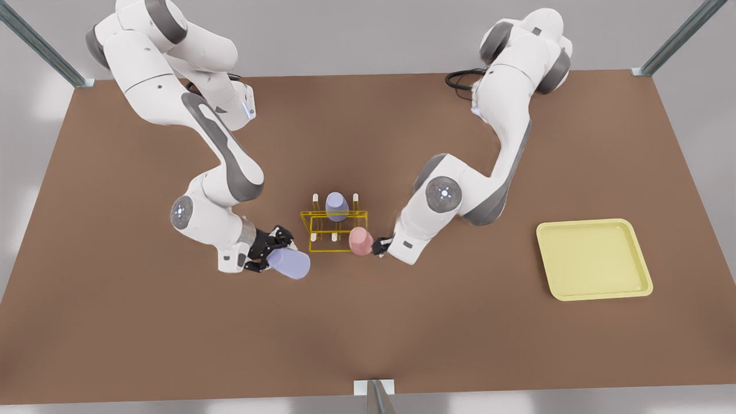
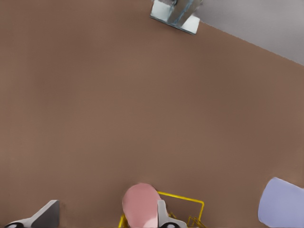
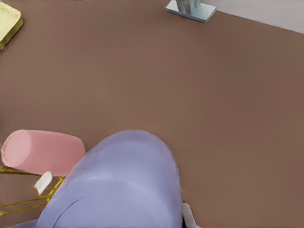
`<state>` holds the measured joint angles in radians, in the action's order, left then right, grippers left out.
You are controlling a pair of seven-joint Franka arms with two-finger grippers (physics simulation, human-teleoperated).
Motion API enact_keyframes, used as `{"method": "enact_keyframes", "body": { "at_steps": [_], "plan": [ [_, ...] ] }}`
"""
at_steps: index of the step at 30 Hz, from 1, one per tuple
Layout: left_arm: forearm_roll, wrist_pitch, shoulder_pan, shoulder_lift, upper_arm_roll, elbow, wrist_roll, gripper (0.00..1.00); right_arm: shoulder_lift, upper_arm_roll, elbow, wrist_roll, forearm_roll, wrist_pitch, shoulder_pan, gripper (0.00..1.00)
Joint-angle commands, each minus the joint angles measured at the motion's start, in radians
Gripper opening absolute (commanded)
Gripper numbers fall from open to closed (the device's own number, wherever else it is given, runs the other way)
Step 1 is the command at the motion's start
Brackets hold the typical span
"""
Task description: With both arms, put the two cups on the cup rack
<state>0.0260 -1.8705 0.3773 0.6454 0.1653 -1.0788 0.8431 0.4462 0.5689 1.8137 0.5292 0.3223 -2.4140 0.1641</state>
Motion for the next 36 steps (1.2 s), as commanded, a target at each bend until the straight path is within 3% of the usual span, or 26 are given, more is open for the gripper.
{"method": "enact_keyframes", "body": {
  "at_steps": [1,3,4,5,6,11,23,25,31,32,34,36],
  "plan": [
    [-0.046,0.454,-0.17,-0.104,-0.003,0.002,-0.478,1.0,-0.01,0.019,-0.001,-0.008,0.015,0.039,0.0,0.78],
    [-0.123,0.56,-0.227,-0.136,-0.001,0.0,-0.685,1.0,-0.034,0.032,0.003,-0.006,0.032,0.087,0.0,0.78],
    [-0.124,0.512,-0.233,-0.234,-0.004,-0.08,-0.687,1.0,-0.041,0.032,0.004,-0.003,0.034,0.113,0.0,0.78],
    [-0.12,0.26,-0.255,-0.45,-0.007,-0.407,-0.688,1.0,-0.052,0.032,0.009,-0.002,0.034,0.133,0.0,0.78],
    [-0.115,0.272,-0.258,-0.462,-0.012,-0.432,-0.688,1.0,-0.057,0.032,0.01,0.0,0.034,0.157,0.002,0.78],
    [-0.057,0.459,-0.311,-0.44,-0.012,-0.372,-0.791,1.0,-0.06,0.032,0.012,-0.002,0.034,0.228,0.0,0.78],
    [-0.054,0.488,-0.317,-0.411,-0.012,-0.377,-0.791,1.0,-0.017,0.026,0.01,-0.008,0.026,0.23,-0.017,0.78],
    [-0.054,0.488,-0.322,-0.409,-0.012,-0.377,-0.791,1.0,-0.015,0.025,0.012,-0.009,0.026,0.228,-0.018,1.0],
    [-0.054,0.487,-0.333,-0.405,-0.012,-0.377,-0.792,1.0,-0.01,0.019,-0.013,-0.011,0.023,0.237,-0.017,1.0],
    [-0.054,0.487,-0.334,-0.405,-0.012,-0.375,-0.792,1.0,-0.02,-0.009,-0.08,-0.024,0.017,0.318,-0.015,1.0],
    [-0.055,0.487,-0.334,-0.405,-0.012,-0.375,-0.794,1.0,0.022,-0.037,-0.383,-0.242,-0.279,0.596,-0.012,1.0],
    [-0.055,0.487,-0.333,-0.405,-0.012,-0.374,-0.805,1.0,0.023,-0.11,-0.471,-0.348,-0.529,0.724,-0.003,1.0]
  ]
}}
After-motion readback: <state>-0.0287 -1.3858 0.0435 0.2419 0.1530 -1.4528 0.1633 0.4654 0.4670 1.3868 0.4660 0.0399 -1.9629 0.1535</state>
